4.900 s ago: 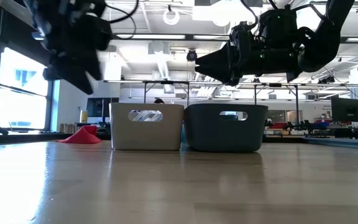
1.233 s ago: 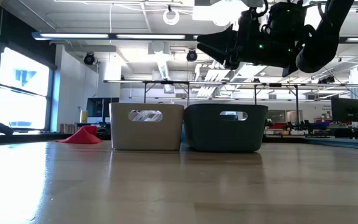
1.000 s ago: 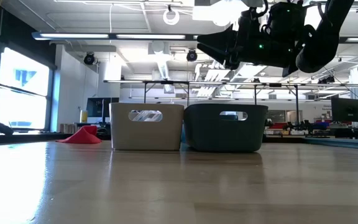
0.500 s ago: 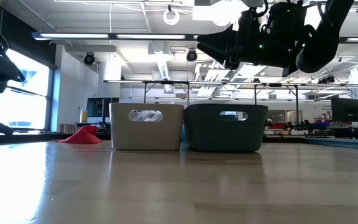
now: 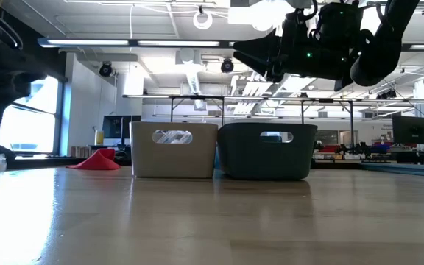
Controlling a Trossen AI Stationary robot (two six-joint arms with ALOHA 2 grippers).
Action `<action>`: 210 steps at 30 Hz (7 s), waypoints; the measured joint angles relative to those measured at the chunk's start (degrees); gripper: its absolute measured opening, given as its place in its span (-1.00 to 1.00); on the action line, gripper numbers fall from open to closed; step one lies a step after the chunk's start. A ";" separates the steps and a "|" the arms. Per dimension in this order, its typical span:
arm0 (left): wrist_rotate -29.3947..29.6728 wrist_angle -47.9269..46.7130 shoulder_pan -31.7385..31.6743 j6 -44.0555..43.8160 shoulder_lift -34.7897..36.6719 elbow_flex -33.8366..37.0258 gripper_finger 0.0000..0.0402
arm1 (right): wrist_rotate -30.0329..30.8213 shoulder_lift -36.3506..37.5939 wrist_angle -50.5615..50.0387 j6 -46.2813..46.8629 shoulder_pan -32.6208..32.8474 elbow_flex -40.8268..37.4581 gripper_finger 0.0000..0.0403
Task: Pick & Place Toothbrushes
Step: Move the brushes to the middle of the table
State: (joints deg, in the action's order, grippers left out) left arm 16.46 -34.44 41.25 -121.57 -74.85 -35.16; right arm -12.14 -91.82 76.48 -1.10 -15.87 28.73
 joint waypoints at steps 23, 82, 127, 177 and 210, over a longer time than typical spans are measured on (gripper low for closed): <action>-17.32 8.69 0.00 -9.03 2.46 0.00 -0.09 | 0.00 0.01 -0.01 0.00 -0.01 0.00 0.01; -46.81 4.94 11.85 -26.51 -5.73 -0.17 -0.98 | 0.20 0.01 -1.15 -0.22 -0.01 0.00 0.01; -36.96 -1.92 -1.31 5.53 -7.65 -0.20 -0.98 | 0.20 0.01 -0.82 -0.22 -0.01 0.00 0.01; -46.30 22.20 -20.53 36.16 -7.82 -4.94 -0.98 | 0.20 -0.01 -1.12 -0.24 -0.03 0.00 0.01; -36.64 24.95 -3.43 16.98 -16.78 -5.08 -0.98 | 0.20 -0.01 -1.12 -0.19 -0.03 0.00 0.01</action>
State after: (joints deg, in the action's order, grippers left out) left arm -20.18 -9.49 37.82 -104.60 -91.63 -40.24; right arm -11.94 -91.83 75.35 -1.30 -15.90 28.73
